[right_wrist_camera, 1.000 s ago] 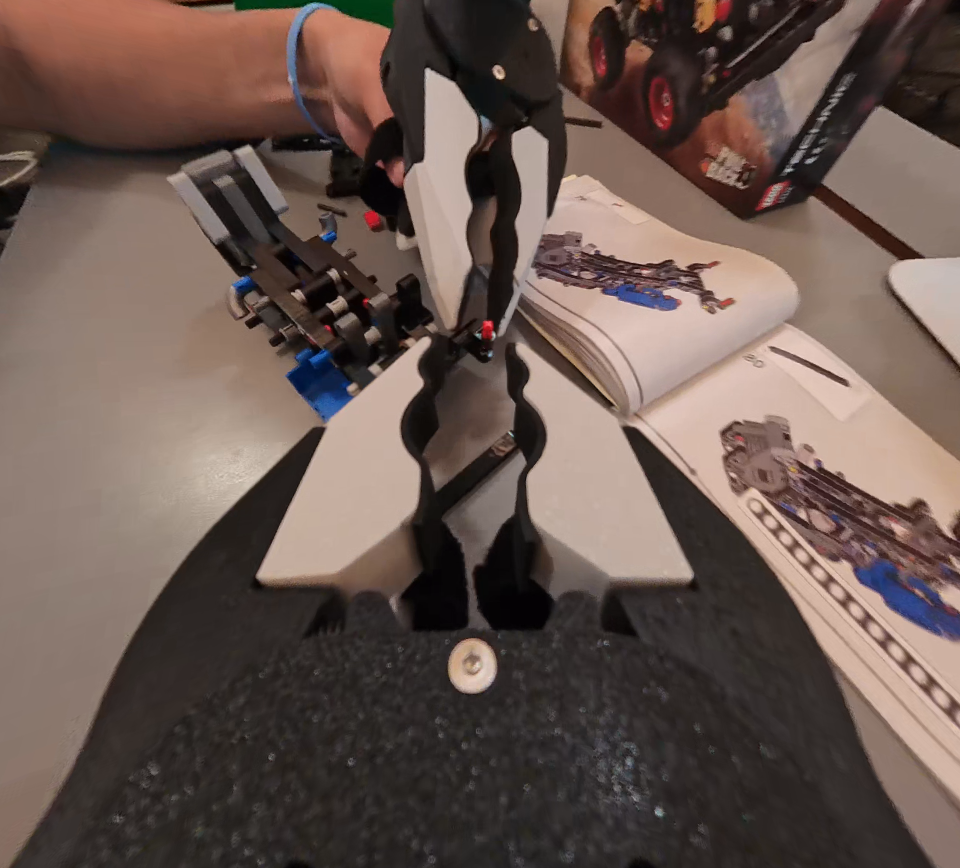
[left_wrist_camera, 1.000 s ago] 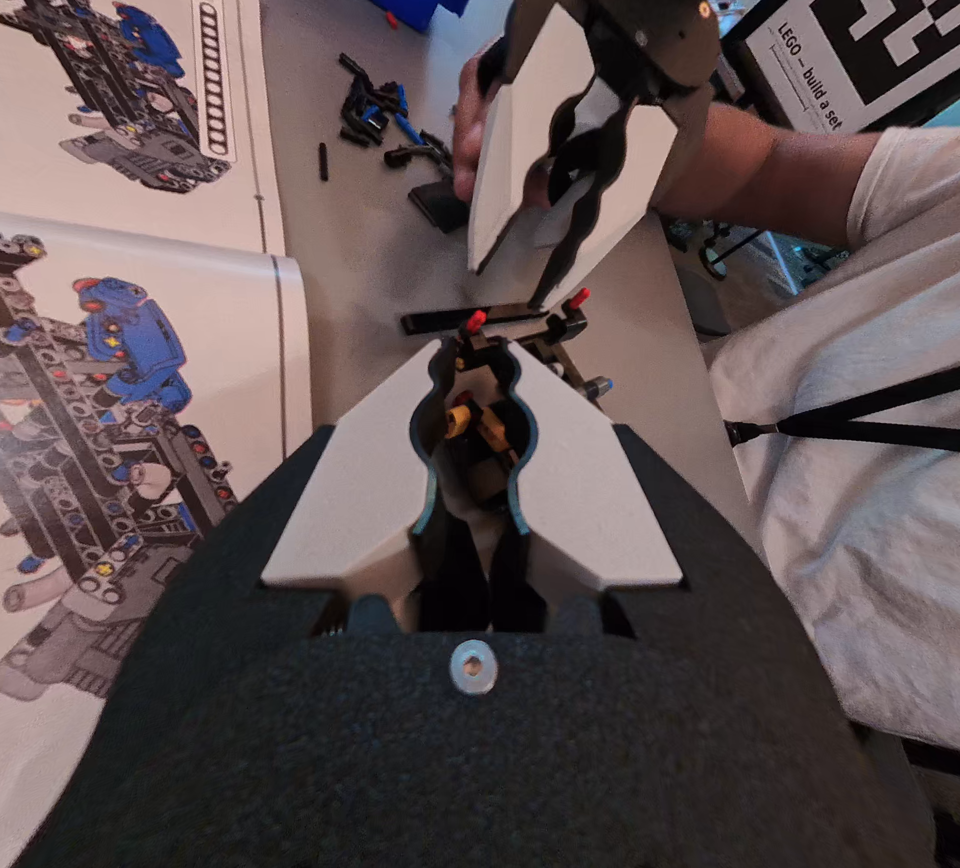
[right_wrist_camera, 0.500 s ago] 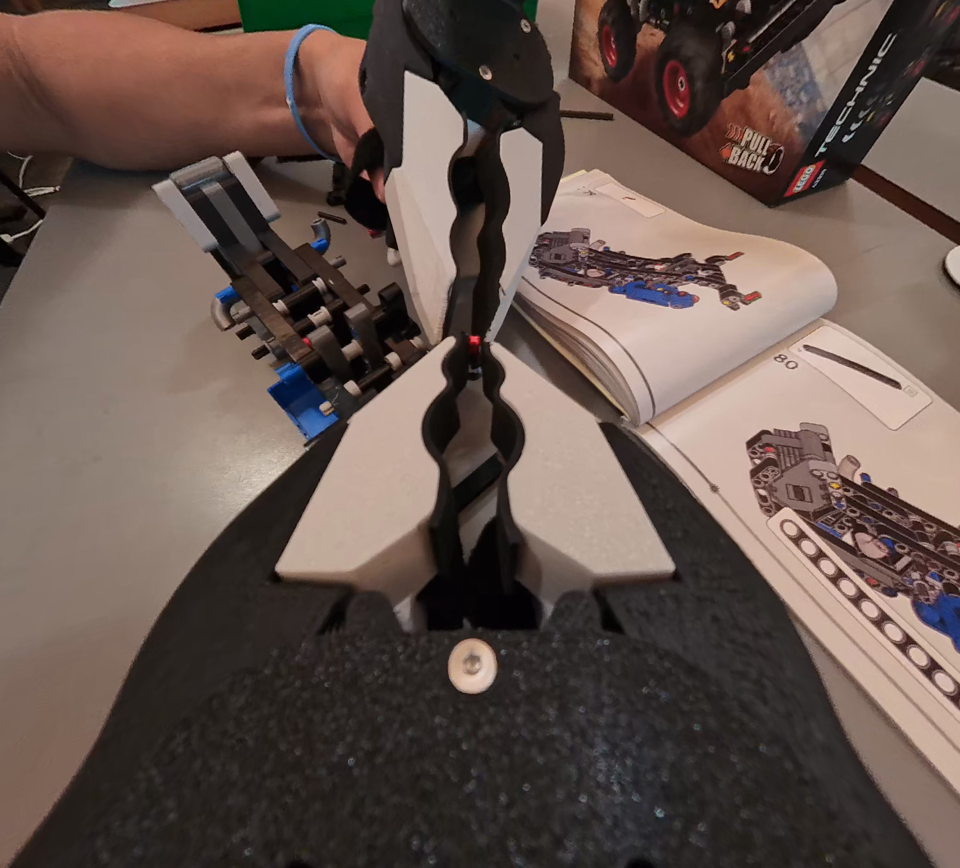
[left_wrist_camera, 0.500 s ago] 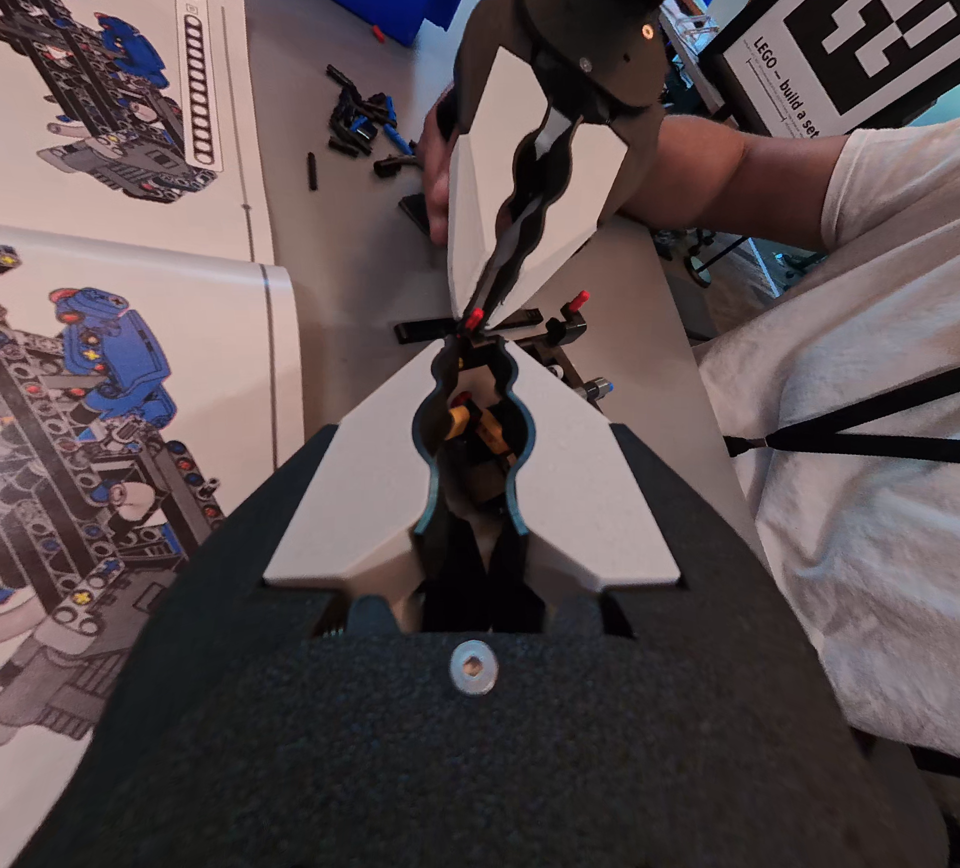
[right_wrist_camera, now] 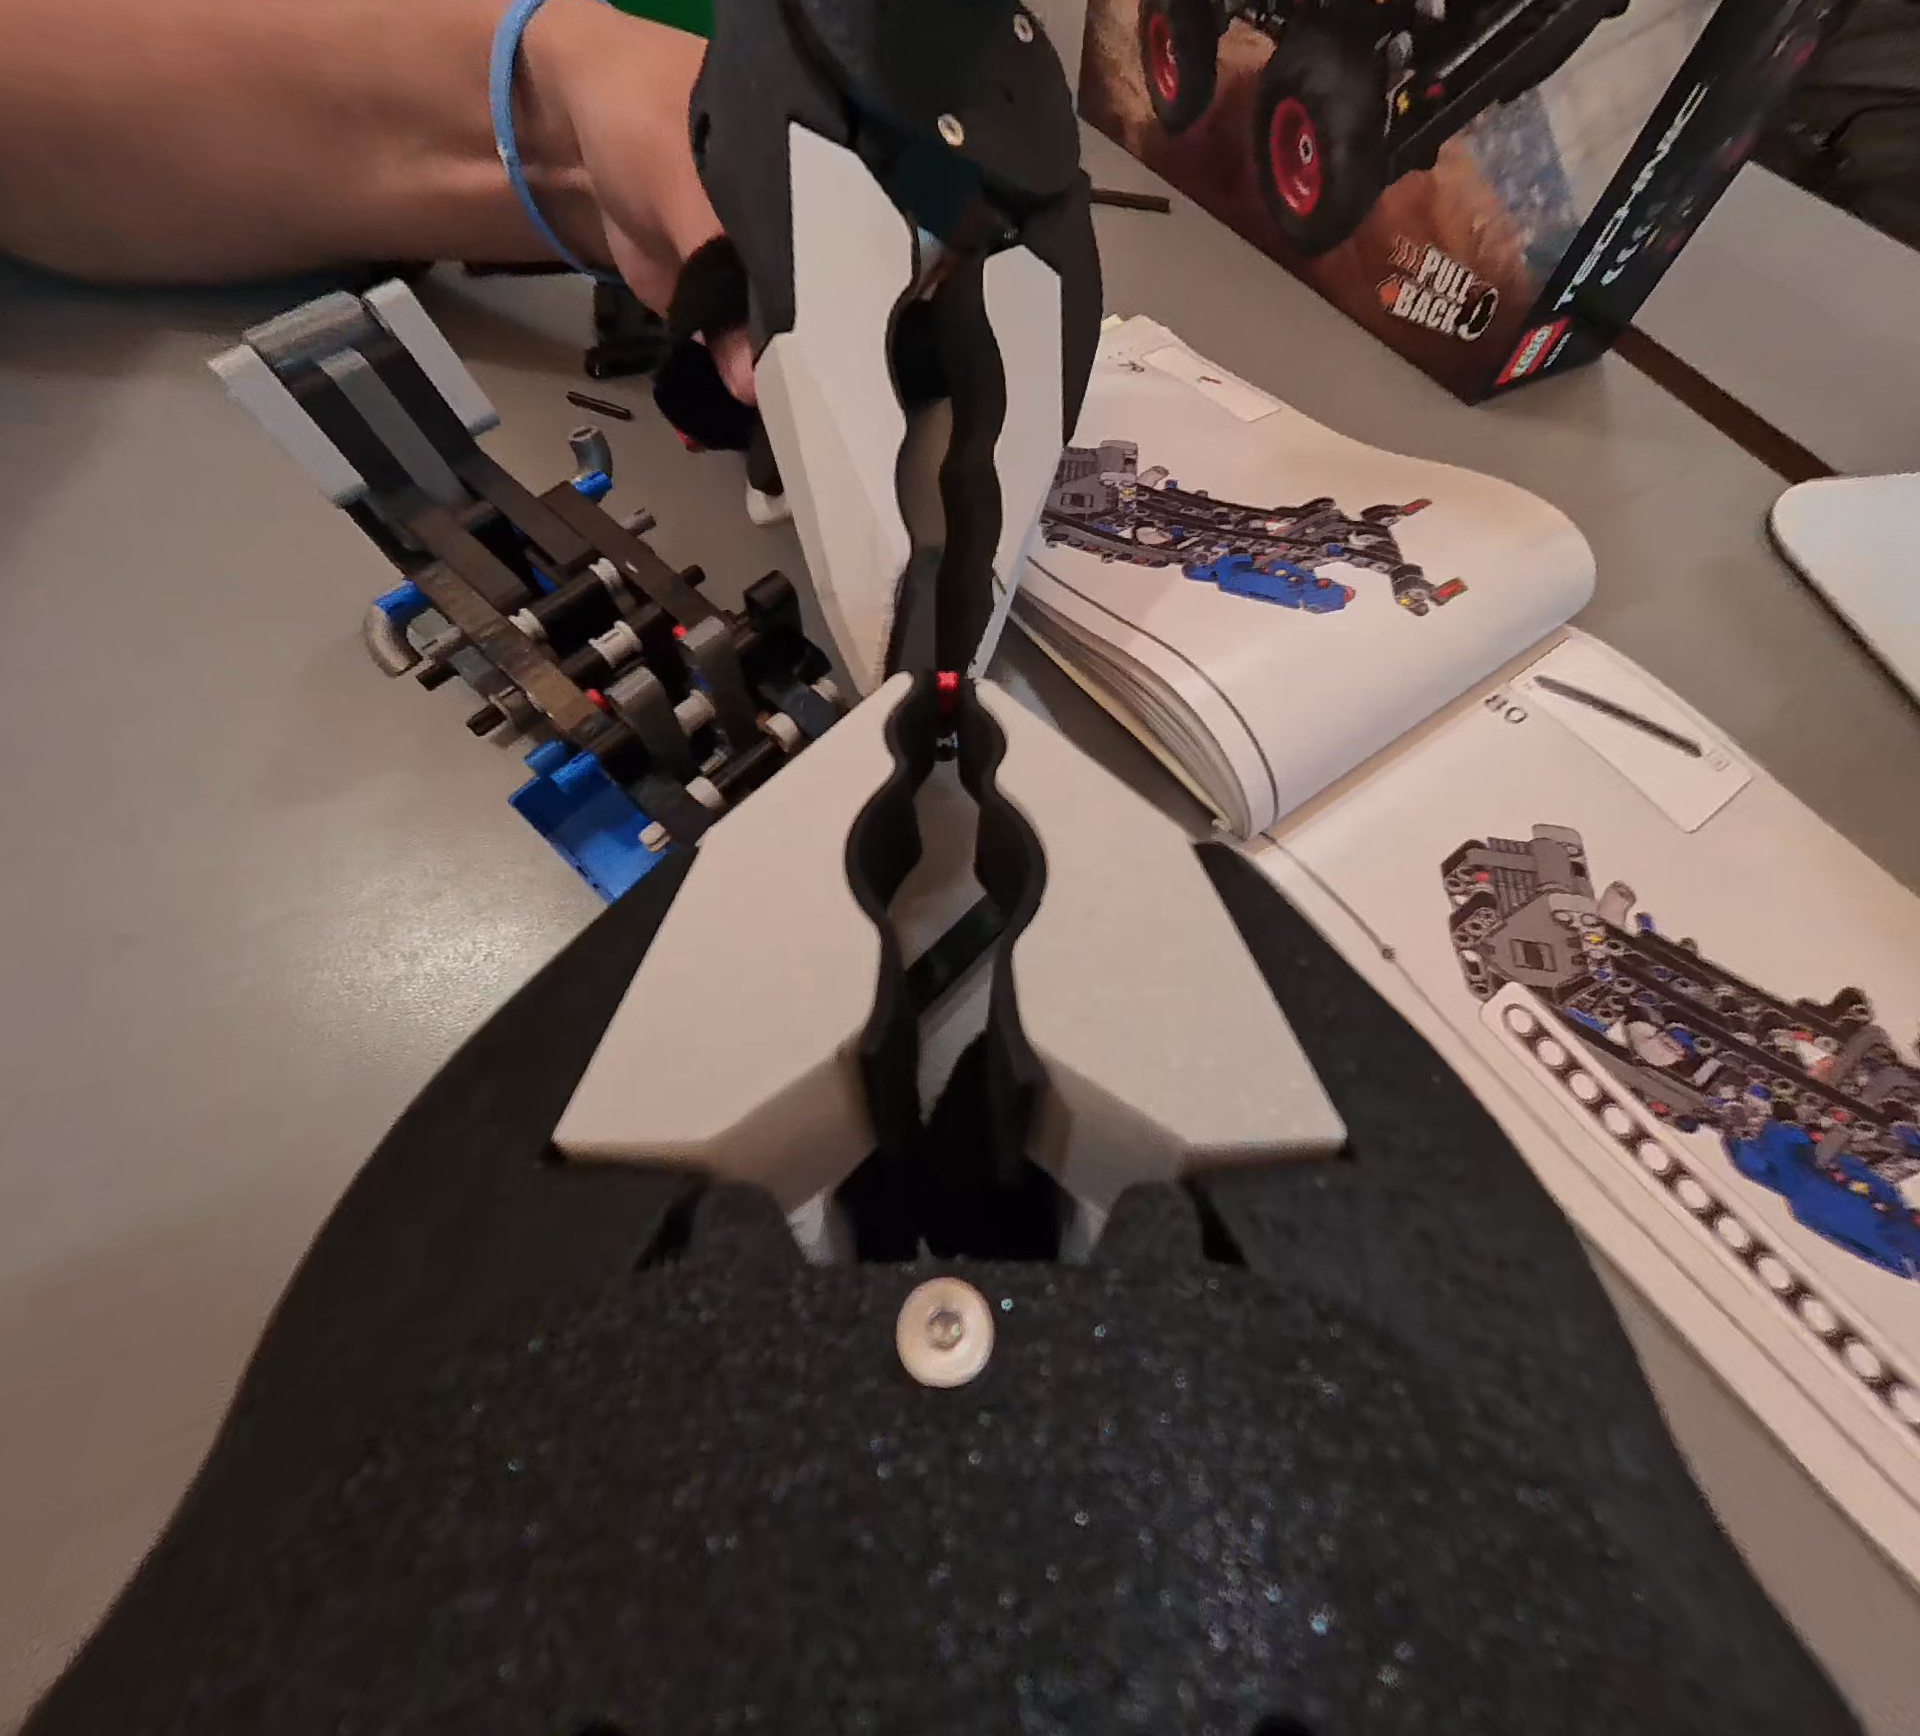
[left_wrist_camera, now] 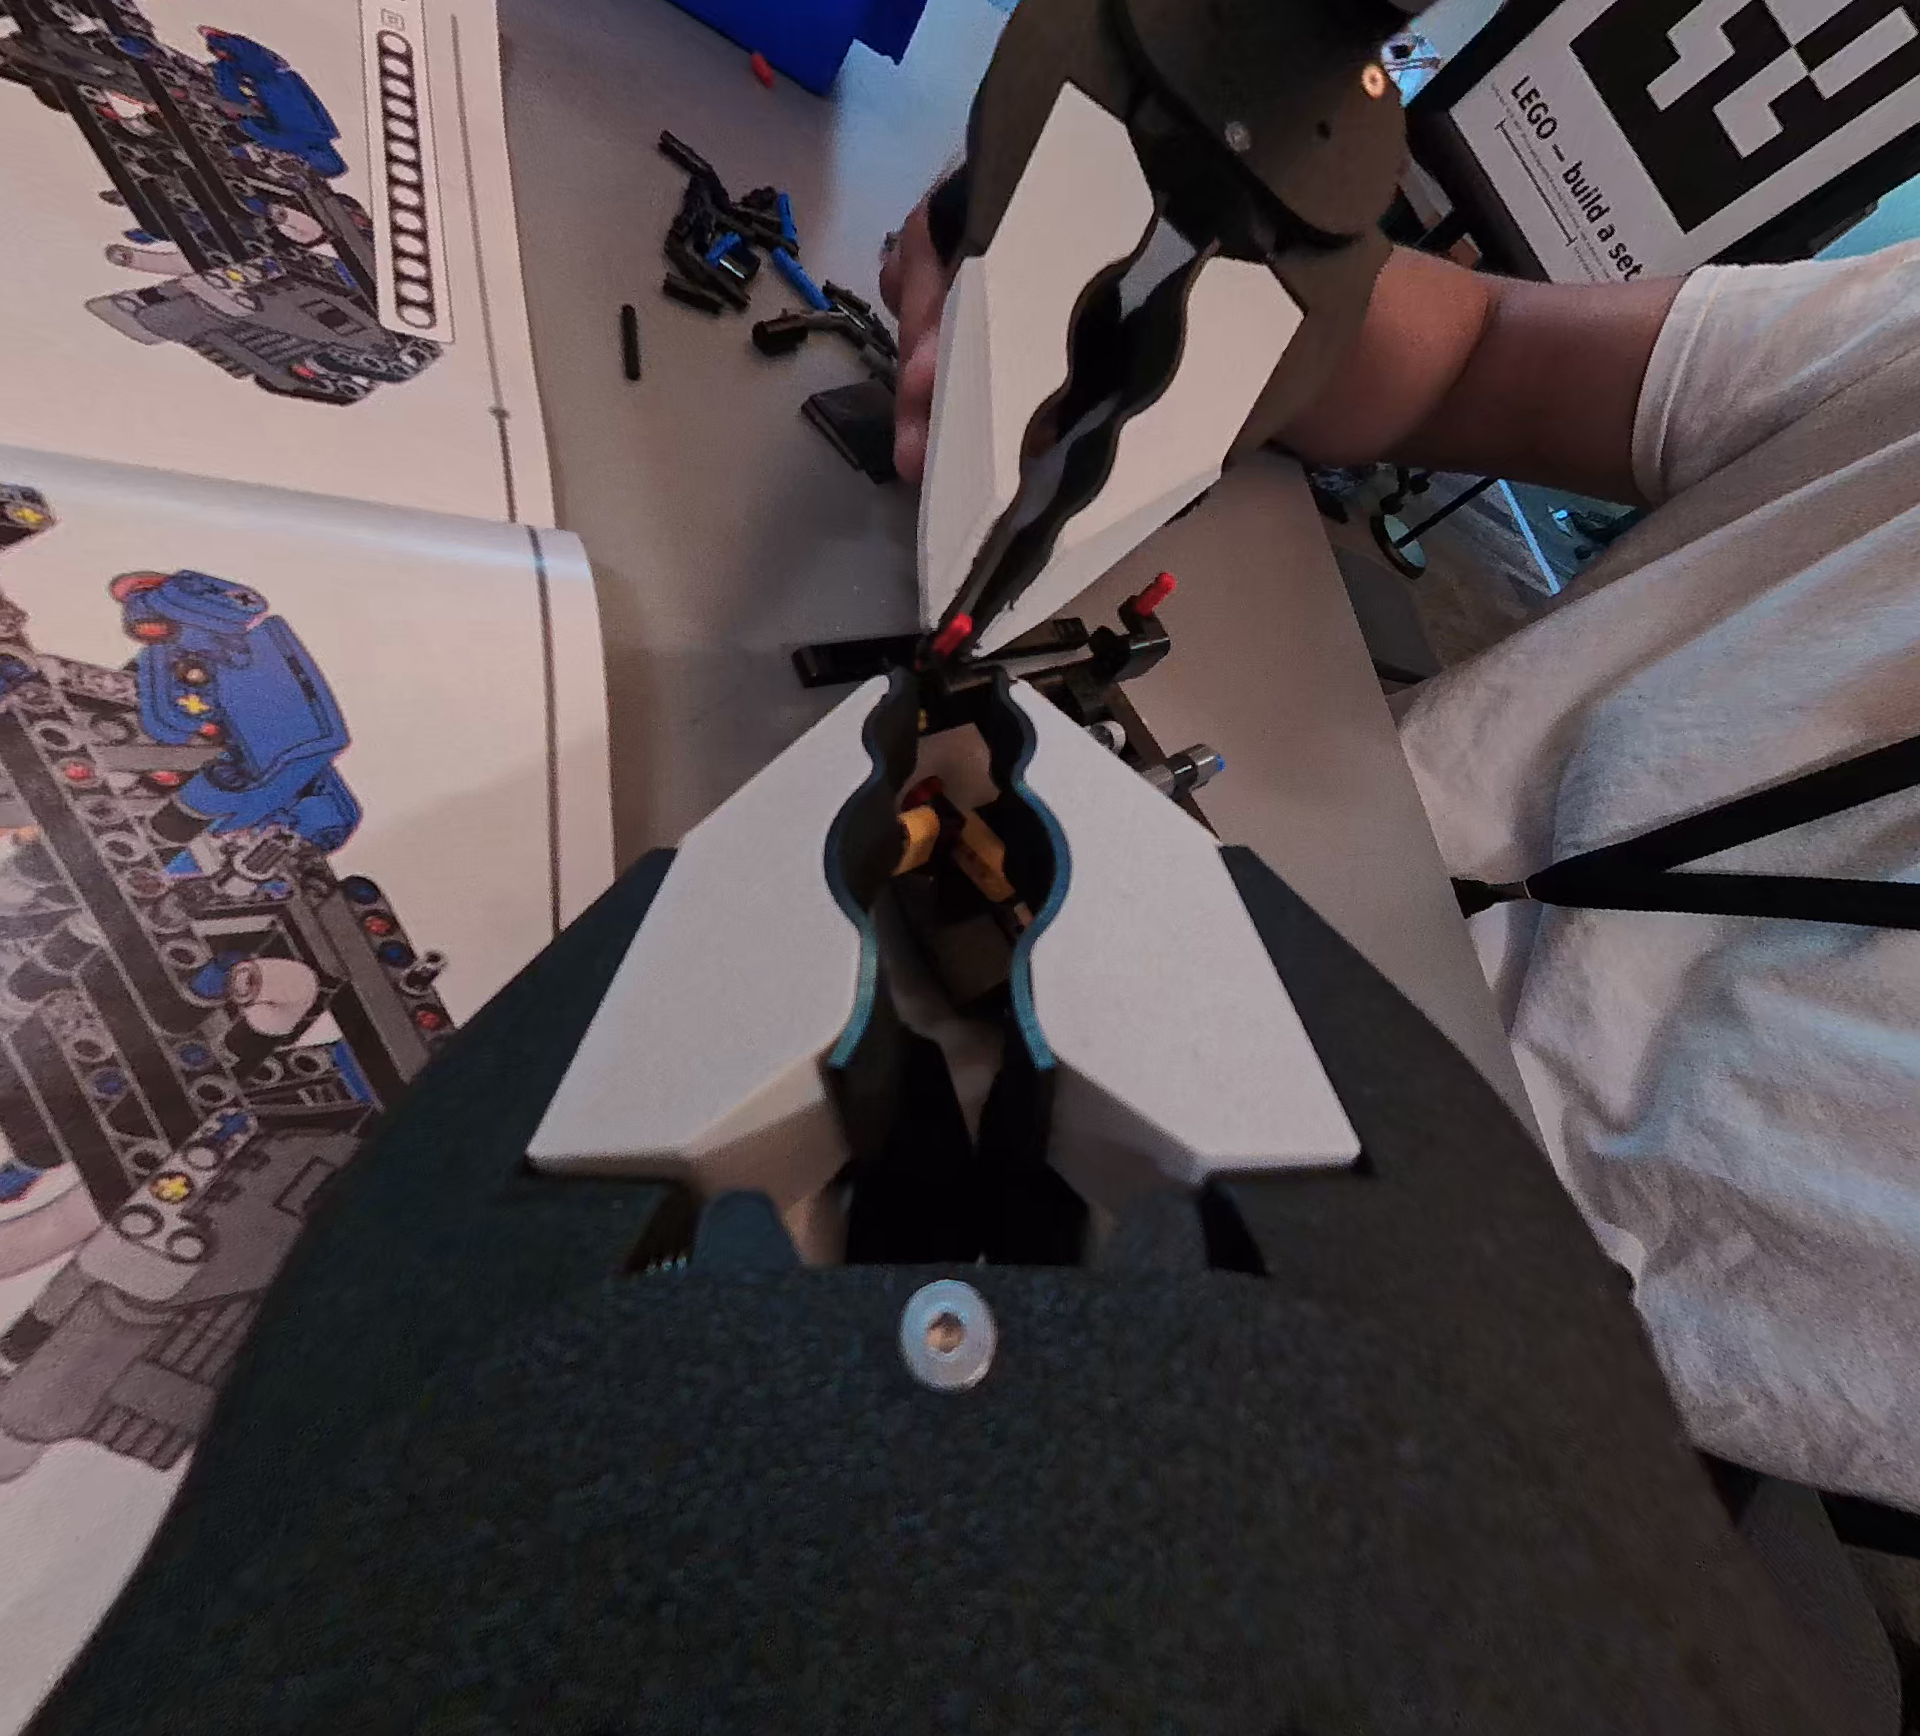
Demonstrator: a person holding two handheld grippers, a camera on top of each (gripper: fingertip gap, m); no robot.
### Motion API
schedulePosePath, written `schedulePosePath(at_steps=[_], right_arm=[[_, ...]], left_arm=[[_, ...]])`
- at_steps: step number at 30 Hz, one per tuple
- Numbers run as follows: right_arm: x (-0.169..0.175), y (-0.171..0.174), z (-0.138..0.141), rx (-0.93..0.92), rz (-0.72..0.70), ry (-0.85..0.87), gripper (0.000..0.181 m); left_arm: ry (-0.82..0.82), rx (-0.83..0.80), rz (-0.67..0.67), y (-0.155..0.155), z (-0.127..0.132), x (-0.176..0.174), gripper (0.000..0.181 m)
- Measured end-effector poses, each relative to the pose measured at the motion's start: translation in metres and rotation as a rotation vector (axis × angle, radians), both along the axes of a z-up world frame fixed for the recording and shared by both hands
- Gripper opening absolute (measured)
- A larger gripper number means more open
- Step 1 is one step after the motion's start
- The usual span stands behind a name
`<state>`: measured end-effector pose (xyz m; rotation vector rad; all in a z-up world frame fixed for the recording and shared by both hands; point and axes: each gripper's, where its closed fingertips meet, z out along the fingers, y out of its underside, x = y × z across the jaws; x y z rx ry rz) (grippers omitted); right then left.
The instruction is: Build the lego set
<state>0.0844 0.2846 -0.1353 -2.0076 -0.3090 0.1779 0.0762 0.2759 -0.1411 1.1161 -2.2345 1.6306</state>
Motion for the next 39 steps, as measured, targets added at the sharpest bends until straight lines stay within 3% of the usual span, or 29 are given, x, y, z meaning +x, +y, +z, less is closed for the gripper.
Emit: schedulePosePath(at_steps=[4,5,8,10,16,29,39], right_arm=[[0.0026,0.0009,-0.0016,-0.040,-0.025,0.227,0.002],[0.0033,0.0013,-0.0024,-0.036,-0.028,0.214,0.002],[0.0037,0.0030,0.0001,0.006,-0.049,-0.030,0.002],[0.0023,0.0029,0.0045,0.039,-0.050,-0.059,0.002],[0.0036,0.0026,0.0009,0.018,-0.038,0.117,0.002],[0.0046,0.0005,0.0036,0.024,-0.036,0.087,0.003],[0.0071,-0.0018,-0.0005,-0.006,-0.066,0.128,0.002]], left_arm=[[-0.008,0.015,0.016,0.0013,-0.0011,0.0022,0.011],[-0.008,0.021,0.019,0.0017,-0.0019,0.0026,0.011],[-0.008,0.017,0.021,0.0030,-0.0014,0.0027,0.011],[-0.013,-0.006,0.018,0.0034,0.0020,0.0013,0.010],[-0.004,0.012,0.022,0.0043,-0.0004,0.0022,0.008],[0.138,-0.159,0.055,0.0007,0.0069,0.0086,0.007],[0.204,-0.170,0.070,-0.0009,0.0024,0.0098,0.005]])
